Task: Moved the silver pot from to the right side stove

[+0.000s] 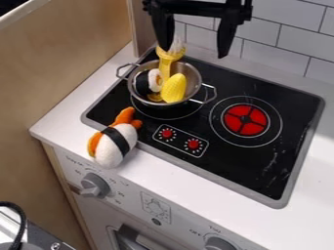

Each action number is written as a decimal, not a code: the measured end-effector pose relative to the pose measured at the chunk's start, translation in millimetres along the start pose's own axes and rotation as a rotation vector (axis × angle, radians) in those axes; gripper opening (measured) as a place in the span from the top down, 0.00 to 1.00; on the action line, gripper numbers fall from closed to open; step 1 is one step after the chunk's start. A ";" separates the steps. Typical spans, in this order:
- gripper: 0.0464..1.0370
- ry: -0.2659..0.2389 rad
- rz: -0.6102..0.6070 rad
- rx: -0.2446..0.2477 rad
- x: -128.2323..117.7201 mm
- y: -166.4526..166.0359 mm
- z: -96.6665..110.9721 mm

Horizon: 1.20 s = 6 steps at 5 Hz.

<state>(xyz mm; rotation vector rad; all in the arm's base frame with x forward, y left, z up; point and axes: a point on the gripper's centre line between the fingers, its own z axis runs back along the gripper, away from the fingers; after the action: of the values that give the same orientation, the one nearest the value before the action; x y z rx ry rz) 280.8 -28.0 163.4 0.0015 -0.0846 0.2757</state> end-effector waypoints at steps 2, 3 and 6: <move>0.04 -0.002 -0.096 -0.039 5.5 -8.7 -29.5; 0.04 0.000 -0.197 -0.026 9.1 -8.8 -35.0; 0.04 -0.085 -0.326 -0.027 18.8 -0.5 -67.9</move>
<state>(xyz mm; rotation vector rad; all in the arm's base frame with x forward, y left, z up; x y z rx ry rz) 304.6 -22.5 97.3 -0.0001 -0.1705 -0.0513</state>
